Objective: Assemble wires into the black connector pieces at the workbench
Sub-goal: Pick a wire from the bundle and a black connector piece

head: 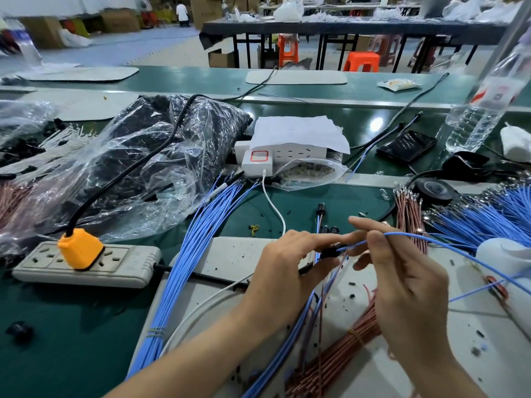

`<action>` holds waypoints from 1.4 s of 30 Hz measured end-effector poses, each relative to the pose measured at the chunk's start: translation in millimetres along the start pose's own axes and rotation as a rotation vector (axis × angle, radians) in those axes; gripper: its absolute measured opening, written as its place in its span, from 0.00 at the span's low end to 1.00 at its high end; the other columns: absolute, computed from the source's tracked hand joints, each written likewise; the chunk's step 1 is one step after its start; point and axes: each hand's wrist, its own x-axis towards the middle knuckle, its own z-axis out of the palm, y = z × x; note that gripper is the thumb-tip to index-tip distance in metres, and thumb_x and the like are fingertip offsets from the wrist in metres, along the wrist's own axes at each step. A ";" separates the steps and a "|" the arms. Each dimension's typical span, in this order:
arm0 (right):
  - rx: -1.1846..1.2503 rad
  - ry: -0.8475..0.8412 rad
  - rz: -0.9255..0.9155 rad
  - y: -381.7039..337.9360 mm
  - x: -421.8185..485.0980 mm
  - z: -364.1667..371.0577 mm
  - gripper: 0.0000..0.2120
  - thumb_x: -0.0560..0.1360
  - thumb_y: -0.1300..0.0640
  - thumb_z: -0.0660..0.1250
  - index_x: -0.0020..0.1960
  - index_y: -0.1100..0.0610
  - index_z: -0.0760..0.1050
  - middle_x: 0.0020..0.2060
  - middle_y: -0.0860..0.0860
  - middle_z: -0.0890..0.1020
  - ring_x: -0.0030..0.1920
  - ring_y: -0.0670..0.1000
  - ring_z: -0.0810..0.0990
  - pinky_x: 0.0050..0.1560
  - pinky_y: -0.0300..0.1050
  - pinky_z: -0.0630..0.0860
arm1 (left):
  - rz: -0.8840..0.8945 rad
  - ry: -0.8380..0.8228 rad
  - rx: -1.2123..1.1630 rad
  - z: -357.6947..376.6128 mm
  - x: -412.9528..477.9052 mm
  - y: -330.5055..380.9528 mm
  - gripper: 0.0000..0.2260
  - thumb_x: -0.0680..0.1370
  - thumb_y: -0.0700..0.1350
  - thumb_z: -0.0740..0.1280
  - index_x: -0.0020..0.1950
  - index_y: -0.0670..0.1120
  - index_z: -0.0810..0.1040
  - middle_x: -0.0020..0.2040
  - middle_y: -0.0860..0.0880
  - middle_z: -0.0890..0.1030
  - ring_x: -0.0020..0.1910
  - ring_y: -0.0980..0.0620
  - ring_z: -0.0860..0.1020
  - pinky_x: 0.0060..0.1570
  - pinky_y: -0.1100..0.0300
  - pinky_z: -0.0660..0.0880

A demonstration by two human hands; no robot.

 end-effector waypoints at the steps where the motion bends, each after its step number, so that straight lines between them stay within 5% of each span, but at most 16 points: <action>1: -0.017 -0.034 0.029 1.3 1.5 0.0 0.10 0.79 0.55 0.61 0.53 0.46 0.79 0.43 0.43 0.83 0.41 0.40 0.80 0.43 0.27 0.71 | -0.030 0.010 -0.050 0.1 -0.3 0.7 0.15 0.72 0.41 0.73 0.59 0.49 0.79 0.46 0.56 0.83 0.46 0.61 0.79 0.48 0.67 0.72; 5: 0.024 -0.201 0.191 5.1 2.7 4.2 0.09 0.76 0.53 0.63 0.50 0.47 0.82 0.47 0.42 0.83 0.49 0.44 0.80 0.45 0.36 0.75 | -0.067 0.032 -0.168 0.7 -1.5 3.0 0.13 0.73 0.43 0.72 0.49 0.51 0.68 0.41 0.53 0.81 0.41 0.58 0.79 0.43 0.60 0.75; 9: 0.104 -0.206 0.300 5.6 2.2 5.1 0.11 0.72 0.49 0.65 0.51 0.49 0.83 0.48 0.43 0.84 0.48 0.44 0.82 0.43 0.37 0.77 | -0.048 0.049 -0.208 0.3 -0.7 2.2 0.06 0.72 0.40 0.72 0.42 0.43 0.75 0.39 0.51 0.80 0.37 0.56 0.78 0.42 0.60 0.77; 12: 0.177 -0.116 0.356 8.0 4.6 3.3 0.08 0.71 0.55 0.68 0.48 0.51 0.83 0.42 0.46 0.86 0.37 0.44 0.82 0.39 0.33 0.77 | -0.034 0.005 -0.255 -0.8 0.6 1.3 0.03 0.73 0.33 0.69 0.45 0.39 0.80 0.49 0.48 0.83 0.47 0.58 0.81 0.49 0.64 0.77; 18: 0.500 0.184 0.546 11.2 18.6 -7.4 0.05 0.64 0.56 0.69 0.36 0.55 0.83 0.32 0.49 0.84 0.31 0.44 0.80 0.34 0.33 0.78 | -0.056 0.136 -0.033 -10.6 7.2 -3.4 0.13 0.72 0.25 0.66 0.45 0.40 0.84 0.49 0.49 0.83 0.48 0.61 0.80 0.52 0.72 0.72; 21: 0.704 0.451 0.592 11.7 34.6 -27.8 0.01 0.69 0.59 0.68 0.40 0.56 0.78 0.29 0.47 0.82 0.28 0.42 0.79 0.32 0.31 0.76 | -0.231 0.333 0.062 -16.1 12.7 -5.1 0.14 0.75 0.29 0.64 0.54 0.44 0.82 0.54 0.54 0.81 0.54 0.61 0.76 0.63 0.59 0.70; 23: 0.721 0.586 0.583 13.7 42.8 -40.4 0.05 0.75 0.60 0.66 0.40 0.54 0.74 0.27 0.45 0.81 0.28 0.42 0.79 0.33 0.31 0.76 | -0.394 0.431 0.135 -19.7 15.7 -7.8 0.15 0.76 0.34 0.64 0.60 0.49 0.77 0.60 0.57 0.75 0.62 0.59 0.70 0.69 0.51 0.58; 28: 0.608 0.668 0.505 21.5 45.9 -48.3 0.08 0.77 0.61 0.66 0.40 0.52 0.73 0.27 0.44 0.81 0.30 0.42 0.80 0.36 0.32 0.76 | -0.608 0.508 0.100 -26.1 20.5 -18.1 0.17 0.75 0.38 0.65 0.62 0.49 0.71 0.66 0.54 0.67 0.66 0.53 0.62 0.71 0.47 0.53; 31: 0.403 0.621 0.302 22.5 41.5 -44.2 0.07 0.77 0.62 0.66 0.44 0.50 0.74 0.31 0.42 0.81 0.30 0.43 0.80 0.36 0.33 0.76 | -0.481 0.526 0.247 -25.9 19.5 -14.7 0.11 0.73 0.38 0.68 0.53 0.47 0.74 0.70 0.49 0.61 0.71 0.46 0.57 0.71 0.43 0.53; 34: 0.057 0.360 0.020 14.7 29.3 -32.7 0.06 0.75 0.57 0.69 0.48 0.45 0.76 0.37 0.41 0.82 0.34 0.42 0.81 0.38 0.31 0.76 | -0.068 0.491 0.264 -21.3 15.3 -7.4 0.03 0.73 0.39 0.67 0.46 0.44 0.75 0.72 0.48 0.58 0.73 0.46 0.58 0.72 0.51 0.56; 38: -0.196 0.010 -0.283 4.9 4.9 -4.0 0.08 0.73 0.55 0.71 0.52 0.51 0.79 0.44 0.43 0.81 0.42 0.41 0.80 0.45 0.31 0.75 | 0.141 0.099 -0.006 -10.0 6.2 6.4 0.09 0.78 0.40 0.66 0.57 0.44 0.73 0.62 0.47 0.73 0.44 0.60 0.74 0.46 0.70 0.70; 42: -0.194 -0.006 -0.302 2.7 -1.1 0.8 0.08 0.73 0.56 0.70 0.52 0.54 0.78 0.44 0.43 0.80 0.43 0.41 0.79 0.47 0.32 0.76 | 0.130 0.036 -0.072 -6.4 3.8 3.9 0.05 0.77 0.36 0.67 0.52 0.38 0.78 0.45 0.48 0.82 0.41 0.56 0.79 0.43 0.65 0.76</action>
